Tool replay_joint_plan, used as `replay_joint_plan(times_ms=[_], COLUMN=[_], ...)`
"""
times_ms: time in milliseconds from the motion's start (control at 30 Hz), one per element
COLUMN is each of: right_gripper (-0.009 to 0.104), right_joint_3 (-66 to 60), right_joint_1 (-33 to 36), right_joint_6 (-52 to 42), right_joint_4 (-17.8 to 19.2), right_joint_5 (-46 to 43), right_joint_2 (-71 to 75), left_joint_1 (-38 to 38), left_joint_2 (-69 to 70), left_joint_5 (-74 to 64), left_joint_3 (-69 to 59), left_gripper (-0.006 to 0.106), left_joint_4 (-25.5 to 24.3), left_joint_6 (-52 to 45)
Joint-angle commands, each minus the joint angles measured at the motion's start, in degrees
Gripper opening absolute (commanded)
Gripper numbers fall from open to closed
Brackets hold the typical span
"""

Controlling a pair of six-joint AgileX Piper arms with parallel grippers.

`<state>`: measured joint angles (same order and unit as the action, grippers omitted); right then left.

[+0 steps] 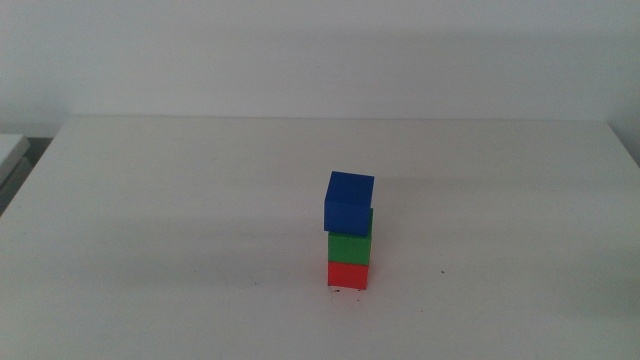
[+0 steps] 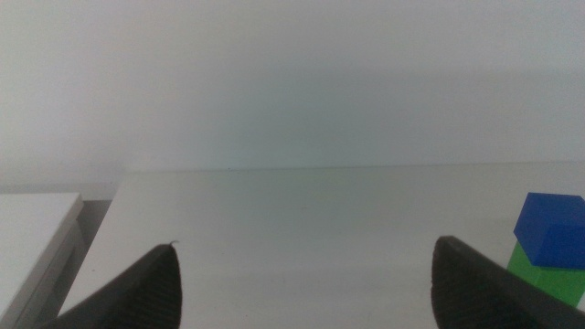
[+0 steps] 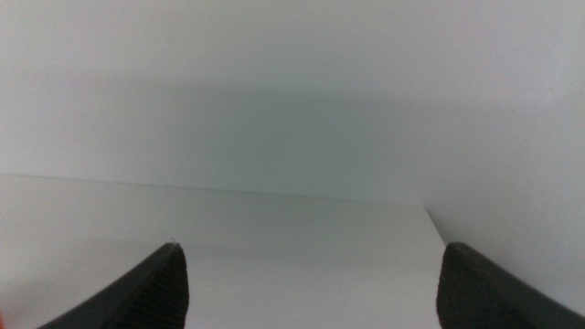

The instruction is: Stack red cubes first, then green, then blue cubes in a specific spot.

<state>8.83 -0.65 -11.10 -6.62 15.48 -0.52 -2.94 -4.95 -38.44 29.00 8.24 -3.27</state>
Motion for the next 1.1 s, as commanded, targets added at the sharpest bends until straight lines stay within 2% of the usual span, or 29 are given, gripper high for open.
replay_joint_plan(times_ms=[0, 167, 500, 567, 667, 767, 933, 1067], right_gripper=[0.093, 0.093, 0.093, 0.093, 0.093, 0.093, 0.093, 0.093], right_joint_3=[-1.59, -2.12, -2.12, -2.60, -3.92, -6.50, -8.83, -8.83], right_joint_1=[-2.16, -2.77, -2.77, -2.77, -2.77, -2.77, -2.77, -2.77], right_joint_6=[-2.22, 4.63, 5.12, 5.12, 5.24, 5.24, 5.24, 5.34], right_joint_4=[-2.46, -3.66, -3.66, -2.48, 0.55, 1.05, 1.39, 2.70], right_joint_5=[-2.41, -2.76, -3.21, -3.22, -4.11, -6.46, -6.65, -6.56], right_joint_2=[0.52, 0.52, 0.52, 0.52, 0.52, 0.52, 0.52, 0.52], left_joint_1=[0.13, 0.13, 0.13, 0.13, 0.13, 0.13, 0.13, 0.13], left_joint_2=[0.25, 0.25, 0.25, 0.25, 1.83, 3.96, 4.95, 4.95], left_joint_5=[0.55, 0.65, 0.65, -0.30, 2.88, 10.40, 20.59, 23.64], left_joint_3=[-0.14, -0.14, -0.14, -1.74, -5.69, -11.68, -20.34, -25.36], left_gripper=[0.094, 0.094, 0.094, 0.094, 0.094, 0.094, 0.094, 0.094], left_joint_4=[0.22, 0.22, 0.22, -3.21, -3.70, -3.70, 2.40, 2.32], left_joint_6=[0.05, 0.05, 0.05, 0.05, 0.05, 0.05, 0.05, 0.05])
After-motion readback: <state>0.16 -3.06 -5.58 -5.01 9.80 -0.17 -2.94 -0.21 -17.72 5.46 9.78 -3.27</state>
